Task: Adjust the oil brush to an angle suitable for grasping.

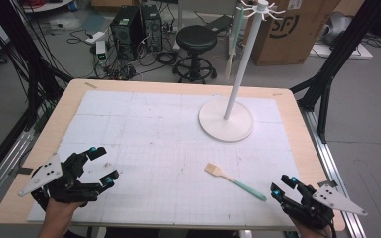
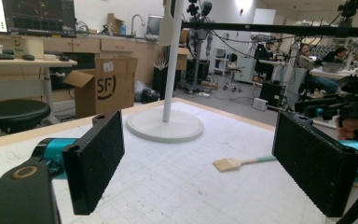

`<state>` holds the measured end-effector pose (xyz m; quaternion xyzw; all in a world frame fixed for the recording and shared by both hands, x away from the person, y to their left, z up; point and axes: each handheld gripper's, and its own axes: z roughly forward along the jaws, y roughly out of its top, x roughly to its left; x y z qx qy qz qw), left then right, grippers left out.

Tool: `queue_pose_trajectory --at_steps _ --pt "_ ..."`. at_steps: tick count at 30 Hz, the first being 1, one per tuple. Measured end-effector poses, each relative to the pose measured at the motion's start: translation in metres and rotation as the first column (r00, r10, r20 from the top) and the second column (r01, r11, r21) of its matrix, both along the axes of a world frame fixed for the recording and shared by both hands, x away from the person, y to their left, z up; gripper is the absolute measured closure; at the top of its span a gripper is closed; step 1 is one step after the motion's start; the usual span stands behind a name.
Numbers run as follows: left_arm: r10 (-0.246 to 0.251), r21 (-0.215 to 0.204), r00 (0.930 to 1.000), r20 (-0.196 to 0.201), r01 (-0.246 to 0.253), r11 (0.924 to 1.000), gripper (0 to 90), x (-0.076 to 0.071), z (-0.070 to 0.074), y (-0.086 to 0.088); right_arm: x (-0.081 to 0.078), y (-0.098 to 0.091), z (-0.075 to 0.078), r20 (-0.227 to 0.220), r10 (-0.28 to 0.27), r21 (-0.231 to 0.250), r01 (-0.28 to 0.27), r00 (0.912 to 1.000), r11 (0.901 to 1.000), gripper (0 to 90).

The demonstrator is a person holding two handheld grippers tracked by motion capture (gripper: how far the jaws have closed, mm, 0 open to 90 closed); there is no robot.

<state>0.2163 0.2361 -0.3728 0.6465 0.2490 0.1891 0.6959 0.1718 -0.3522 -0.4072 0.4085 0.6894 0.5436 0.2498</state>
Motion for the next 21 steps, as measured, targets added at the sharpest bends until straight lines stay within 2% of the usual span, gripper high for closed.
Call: queue_pose_trajectory --at_steps 3,5,10,12,14,15,17,19,20,21 --pt "-0.001 0.001 1.0 -0.003 0.001 1.0 17.3 0.0 -0.001 0.0 -0.003 0.006 -0.015 -0.043 0.022 0.002 -0.022 0.9988 0.9998 63.6" --pt "-0.001 0.006 1.0 -0.001 0.001 1.0 17.3 0.0 -0.002 0.0 -0.004 0.009 -0.022 -0.046 0.041 -0.008 -0.042 0.9981 0.9991 70.1" --pt "-0.005 0.004 1.0 0.005 0.005 1.0 17.5 -0.003 -0.002 -0.002 -0.002 0.015 -0.034 -0.096 0.106 -0.012 -0.107 0.9898 0.9942 88.0" --pt "-0.003 0.0 1.0 0.002 0.003 1.0 17.5 -0.004 -0.004 -0.003 -0.001 0.02 -0.037 -0.113 0.134 -0.022 -0.137 0.9845 0.9903 89.2" --pt "-0.001 -0.003 1.0 -0.002 0.001 1.0 17.5 -0.004 -0.006 -0.003 -0.001 0.025 -0.04 -0.138 0.153 -0.06 -0.163 0.9785 0.9849 89.2" --pt "-0.001 -0.005 1.0 -0.006 0.001 1.0 17.5 -0.004 -0.007 -0.003 0.0 0.027 -0.043 -0.149 0.151 -0.085 -0.165 0.9772 0.9827 89.2" --pt "-0.002 0.001 1.0 -0.007 0.002 1.0 17.5 -0.004 -0.009 -0.003 0.004 0.028 -0.049 -0.201 0.126 -0.125 -0.153 0.9714 0.9803 89.2" --pt "-0.002 -0.002 0.9999 -0.011 0.002 1.0 17.6 -0.004 -0.01 -0.003 0.01 0.028 -0.054 -0.255 0.099 -0.16 -0.143 0.9618 0.9767 89.3" --pt "-0.001 -0.001 0.9999 -0.011 0.001 1.0 17.6 -0.004 -0.01 -0.003 0.012 0.026 -0.054 -0.257 0.097 -0.148 -0.138 0.9615 0.9792 89.3" --pt "-0.001 -0.002 0.9999 -0.01 0.001 1.0 17.6 -0.004 -0.01 -0.002 0.015 0.025 -0.052 -0.261 0.082 -0.162 -0.128 0.9617 0.9785 89.3"
